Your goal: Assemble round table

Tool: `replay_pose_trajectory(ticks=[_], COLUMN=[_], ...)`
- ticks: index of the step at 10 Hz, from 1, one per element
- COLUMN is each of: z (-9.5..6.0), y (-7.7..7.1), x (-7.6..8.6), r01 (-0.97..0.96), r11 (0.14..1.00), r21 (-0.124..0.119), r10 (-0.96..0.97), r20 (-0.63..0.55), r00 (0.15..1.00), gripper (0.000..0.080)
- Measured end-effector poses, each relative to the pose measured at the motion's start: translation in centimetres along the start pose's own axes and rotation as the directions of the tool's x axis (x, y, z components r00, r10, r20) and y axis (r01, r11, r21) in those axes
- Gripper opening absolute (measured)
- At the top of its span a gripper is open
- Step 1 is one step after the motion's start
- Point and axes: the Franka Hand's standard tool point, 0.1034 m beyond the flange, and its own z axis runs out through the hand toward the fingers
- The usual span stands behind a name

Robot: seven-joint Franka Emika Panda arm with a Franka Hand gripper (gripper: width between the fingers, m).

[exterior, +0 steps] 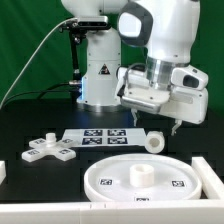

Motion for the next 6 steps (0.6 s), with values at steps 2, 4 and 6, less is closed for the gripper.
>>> replay_pose_trajectory(ticks=[2,4,6], z=[-1.1,-1.7,-1.5], y=[0.1,0.8,1.2], x=[-1.2,-1.9,-2.2], r01=[-0.256,-0.462,-0.728], r11=[0.966,0.887,0.685], r21=[0.019,0.011,0.027], r10=[0.256,0.462,0.727], r20=[0.016,0.023,0.032], r00=[0.967,0.887,0.685], gripper=[0.0649,0.0649,0.0649])
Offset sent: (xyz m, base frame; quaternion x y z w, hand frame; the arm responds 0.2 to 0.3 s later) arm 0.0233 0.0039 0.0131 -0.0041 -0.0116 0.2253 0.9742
